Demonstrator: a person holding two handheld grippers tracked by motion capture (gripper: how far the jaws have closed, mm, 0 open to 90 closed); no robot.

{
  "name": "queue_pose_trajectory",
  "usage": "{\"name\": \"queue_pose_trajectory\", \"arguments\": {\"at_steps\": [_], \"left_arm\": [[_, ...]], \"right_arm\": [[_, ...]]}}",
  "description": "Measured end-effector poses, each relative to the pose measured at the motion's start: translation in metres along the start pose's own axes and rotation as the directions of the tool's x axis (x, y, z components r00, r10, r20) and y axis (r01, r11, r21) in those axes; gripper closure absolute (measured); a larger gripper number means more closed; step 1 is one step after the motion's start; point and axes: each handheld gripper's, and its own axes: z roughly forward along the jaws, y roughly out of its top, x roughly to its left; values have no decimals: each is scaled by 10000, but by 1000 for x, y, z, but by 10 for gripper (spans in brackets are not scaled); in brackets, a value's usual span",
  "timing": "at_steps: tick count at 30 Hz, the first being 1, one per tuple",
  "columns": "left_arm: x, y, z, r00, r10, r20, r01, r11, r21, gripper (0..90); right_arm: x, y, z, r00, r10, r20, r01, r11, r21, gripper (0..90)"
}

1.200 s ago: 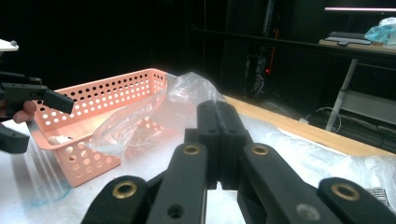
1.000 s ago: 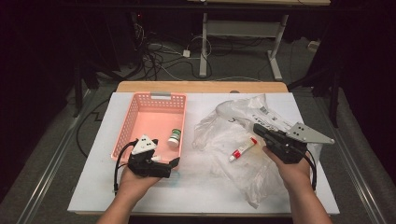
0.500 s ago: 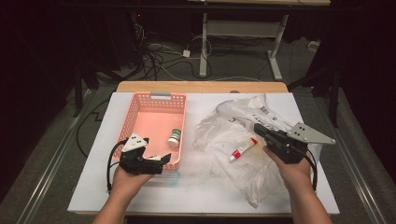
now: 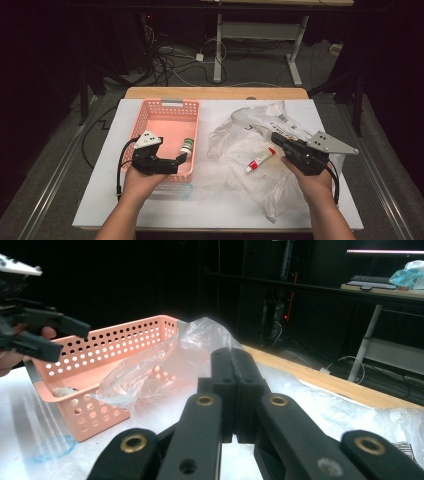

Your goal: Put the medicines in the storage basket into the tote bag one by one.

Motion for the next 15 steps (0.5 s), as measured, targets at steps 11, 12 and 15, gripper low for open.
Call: {"name": "queue_pose_trajectory", "arguments": {"at_steps": [11, 12, 15], "left_arm": [[15, 31, 21, 9994, 38, -333, -25, 9993, 378, 0], [17, 33, 25, 9995, -30, -326, 45, 9989, 459, 0], [23, 36, 34, 9991, -68, -424, 99, 9974, 718, 0]], "right_arm": [[-1, -1, 1, 10000, -5, 7, 5, 10000, 27, 900], [-1, -1, 1, 10000, -7, 7, 7, 10000, 17, 900], [-1, -1, 1, 10000, 4, 5, -4, 10000, -10, 900]]}}
